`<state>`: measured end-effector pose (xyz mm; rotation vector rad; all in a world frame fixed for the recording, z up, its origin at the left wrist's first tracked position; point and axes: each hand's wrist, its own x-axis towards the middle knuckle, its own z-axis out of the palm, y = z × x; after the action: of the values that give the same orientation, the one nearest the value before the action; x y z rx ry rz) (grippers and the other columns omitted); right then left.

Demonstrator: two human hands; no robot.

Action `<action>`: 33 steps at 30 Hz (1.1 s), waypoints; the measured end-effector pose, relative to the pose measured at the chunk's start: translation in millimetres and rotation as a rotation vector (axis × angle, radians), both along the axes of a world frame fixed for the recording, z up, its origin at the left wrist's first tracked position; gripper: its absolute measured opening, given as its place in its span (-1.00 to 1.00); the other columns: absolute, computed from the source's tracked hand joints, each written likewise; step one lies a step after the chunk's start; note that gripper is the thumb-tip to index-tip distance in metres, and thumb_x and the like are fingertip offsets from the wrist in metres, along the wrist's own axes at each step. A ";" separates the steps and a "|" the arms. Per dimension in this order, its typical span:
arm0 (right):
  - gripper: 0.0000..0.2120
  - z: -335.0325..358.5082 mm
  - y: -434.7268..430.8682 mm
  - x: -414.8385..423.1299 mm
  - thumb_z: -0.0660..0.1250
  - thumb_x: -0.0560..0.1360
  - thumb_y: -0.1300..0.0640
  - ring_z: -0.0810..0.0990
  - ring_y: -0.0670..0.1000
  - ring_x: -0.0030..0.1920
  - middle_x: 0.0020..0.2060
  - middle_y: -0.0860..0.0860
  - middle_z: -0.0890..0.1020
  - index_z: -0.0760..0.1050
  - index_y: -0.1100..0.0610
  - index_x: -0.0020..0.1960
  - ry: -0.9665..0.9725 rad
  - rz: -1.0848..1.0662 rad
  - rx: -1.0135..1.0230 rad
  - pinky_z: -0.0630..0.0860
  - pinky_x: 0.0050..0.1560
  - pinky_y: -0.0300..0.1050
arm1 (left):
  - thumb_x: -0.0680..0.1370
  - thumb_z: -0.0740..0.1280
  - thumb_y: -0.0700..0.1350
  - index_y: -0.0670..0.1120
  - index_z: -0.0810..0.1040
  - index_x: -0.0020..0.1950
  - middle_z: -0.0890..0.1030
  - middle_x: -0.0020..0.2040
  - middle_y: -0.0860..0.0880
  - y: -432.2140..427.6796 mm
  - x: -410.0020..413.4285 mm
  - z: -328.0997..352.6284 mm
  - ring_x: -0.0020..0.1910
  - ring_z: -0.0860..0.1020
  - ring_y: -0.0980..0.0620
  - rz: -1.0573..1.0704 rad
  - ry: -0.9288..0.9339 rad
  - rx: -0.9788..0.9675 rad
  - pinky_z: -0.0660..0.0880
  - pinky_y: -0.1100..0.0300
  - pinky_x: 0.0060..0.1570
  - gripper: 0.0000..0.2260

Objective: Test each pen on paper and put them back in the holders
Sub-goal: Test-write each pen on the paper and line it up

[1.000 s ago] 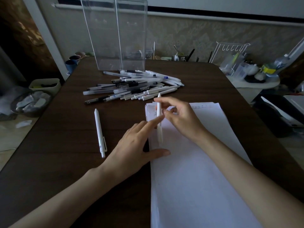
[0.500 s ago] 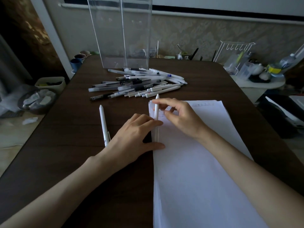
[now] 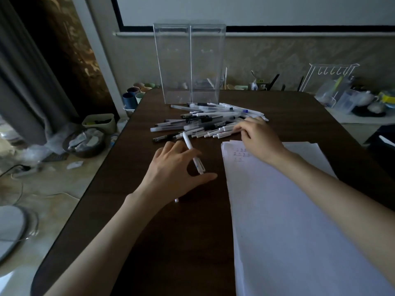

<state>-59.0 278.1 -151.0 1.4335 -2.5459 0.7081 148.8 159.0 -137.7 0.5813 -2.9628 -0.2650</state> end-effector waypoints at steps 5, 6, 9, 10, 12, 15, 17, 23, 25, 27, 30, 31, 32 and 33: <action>-0.77 -3.3 -15.6 -12.5 0.19 0.58 0.24 0.38 0.08 0.23 0.15 0.07 0.53 0.50 0.14 0.20 0.190 0.018 0.196 0.38 0.14 -0.01 | 0.25 -0.01 0.53 0.12 0.40 0.33 0.35 0.27 -0.01 0.5 0.9 -0.5 0.28 0.27 0.00 0.056 -0.073 0.048 0.26 0.07 0.26 -0.21; -0.78 -3.6 -17.6 -12.6 0.20 0.59 0.21 0.38 0.09 0.22 0.13 0.07 0.53 0.49 0.12 0.21 0.243 0.040 0.228 0.37 0.14 -0.01 | 0.27 -0.02 0.53 0.11 0.42 0.32 0.35 0.27 -0.02 1.2 1.0 -0.1 0.28 0.28 -0.01 0.067 -0.059 0.040 0.25 0.07 0.27 -0.22; -0.83 -0.3 -19.3 -13.0 0.20 0.59 0.18 0.39 0.08 0.15 0.05 0.05 0.53 0.49 0.11 0.15 0.356 0.082 0.277 0.29 0.11 -0.05 | 0.30 -0.01 0.51 0.10 0.44 0.31 0.33 0.29 -0.03 2.7 0.8 -0.4 0.29 0.28 -0.02 0.095 -0.029 0.002 0.24 0.07 0.28 -0.25; -0.85 2.7 -18.5 -12.5 0.20 0.59 0.18 0.40 0.09 0.13 0.04 0.05 0.53 0.48 0.13 0.12 0.365 0.088 0.267 0.27 0.12 -0.06 | 0.32 0.00 0.50 0.10 0.43 0.32 0.31 0.32 -0.03 3.2 0.8 -0.2 0.32 0.26 -0.02 0.088 -0.025 0.001 0.22 0.06 0.30 -0.26; -0.92 10.8 -13.5 -9.6 0.21 0.57 0.24 0.45 0.12 0.07 -0.01 0.09 0.55 0.45 0.18 0.05 0.338 0.082 0.195 0.29 0.09 -0.04 | 0.36 0.04 0.46 0.10 0.36 0.39 0.20 0.44 -0.03 4.8 0.1 -0.6 0.41 0.16 -0.03 0.021 -0.022 0.010 0.15 0.03 0.36 -0.29; -0.83 17.2 6.0 1.3 0.25 0.49 0.41 0.50 0.14 -0.09 -0.11 0.14 0.52 0.39 0.22 0.02 0.308 0.080 0.078 0.44 -0.05 0.05 | 0.42 0.07 0.39 0.13 0.19 0.48 0.04 0.52 0.04 13.1 -0.7 -3.7 0.48 0.00 0.02 -0.173 -0.014 0.032 -0.01 0.04 0.41 -0.32; -0.72 15.3 25.2 11.2 0.23 0.46 0.45 0.48 0.15 -0.09 -0.07 0.17 0.50 0.41 0.23 0.13 0.297 0.061 0.032 0.44 -0.12 0.06 | 0.42 0.03 0.40 0.13 0.14 0.49 0.07 0.52 0.06 21.9 -0.8 -7.1 0.48 0.00 0.06 -0.279 0.009 0.034 -0.06 0.14 0.38 -0.31; -0.47 -12.1 63.3 23.4 0.02 0.43 -0.38 0.40 0.08 -0.12 -0.21 0.03 0.42 0.43 0.08 -0.17 0.295 -0.175 0.093 0.21 -0.09 -0.03 | 0.44 -0.08 0.42 0.11 0.14 0.50 0.06 0.53 0.03 37.5 -2.8 -20.0 0.49 0.00 0.08 -0.475 -0.019 0.058 -0.09 0.17 0.38 -0.29; -0.45 -17.3 63.5 21.4 0.04 0.38 -0.43 0.38 0.04 -0.16 -0.28 -0.02 0.39 0.36 0.07 -0.30 0.214 -0.152 0.020 0.22 -0.07 -0.04 | 0.48 -0.07 0.39 0.11 0.18 0.49 0.10 0.52 0.02 38.0 -3.3 -21.8 0.49 0.04 0.08 -0.537 -0.016 0.058 -0.04 0.12 0.41 -0.34; -0.51 -19.0 63.2 21.4 0.13 0.40 -0.34 0.39 0.04 -0.21 -0.34 -0.04 0.35 0.34 0.09 -0.36 0.209 -0.096 -0.094 0.20 -0.13 -0.07 | 0.51 -0.02 0.35 0.11 0.20 0.48 0.13 0.51 0.05 39.6 -3.2 -21.6 0.48 0.06 0.12 -0.588 -0.014 0.084 0.01 0.12 0.41 -0.40; -0.61 -18.9 61.8 22.7 0.19 0.40 -0.16 0.41 0.08 -0.31 -0.40 -0.05 0.31 0.34 0.11 -0.42 0.267 -0.051 -0.209 0.18 -0.20 -0.08 | 0.52 -0.03 0.34 0.12 0.20 0.48 0.15 0.51 0.07 44.0 -4.1 -21.5 0.46 0.05 0.17 -0.624 -0.017 0.095 -0.01 0.18 0.38 -0.42; -0.63 -19.1 61.7 22.6 0.20 0.40 -0.14 0.42 0.09 -0.32 -0.41 -0.04 0.31 0.34 0.11 -0.43 0.277 -0.042 -0.234 0.17 -0.21 -0.09 | 0.52 -0.04 0.35 0.12 0.20 0.48 0.15 0.51 0.06 44.9 -4.5 -21.9 0.46 0.07 0.16 -0.623 -0.027 0.091 -0.03 0.19 0.37 -0.41; -0.63 -19.8 61.6 22.6 0.21 0.41 -0.14 0.42 0.08 -0.32 -0.41 -0.05 0.32 0.34 0.11 -0.42 0.286 -0.035 -0.251 0.17 -0.21 -0.10 | 0.53 -0.05 0.34 0.11 0.21 0.48 0.17 0.50 0.05 45.1 -4.8 -22.2 0.46 0.10 0.14 -0.621 -0.032 0.081 -0.03 0.20 0.37 -0.41; -0.62 -20.5 61.7 22.1 0.22 0.42 -0.16 0.42 0.07 -0.31 -0.40 -0.06 0.32 0.35 0.10 -0.41 0.291 -0.024 -0.256 0.18 -0.20 -0.10 | 0.54 -0.05 0.34 0.10 0.23 0.48 0.20 0.50 0.03 45.3 -4.8 -22.5 0.45 0.15 0.11 -0.619 -0.028 0.067 -0.02 0.19 0.37 -0.42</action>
<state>-36.9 339.8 -171.5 1.3110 -2.1630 0.7306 144.0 204.3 -160.1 -0.3505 -3.0831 -0.4047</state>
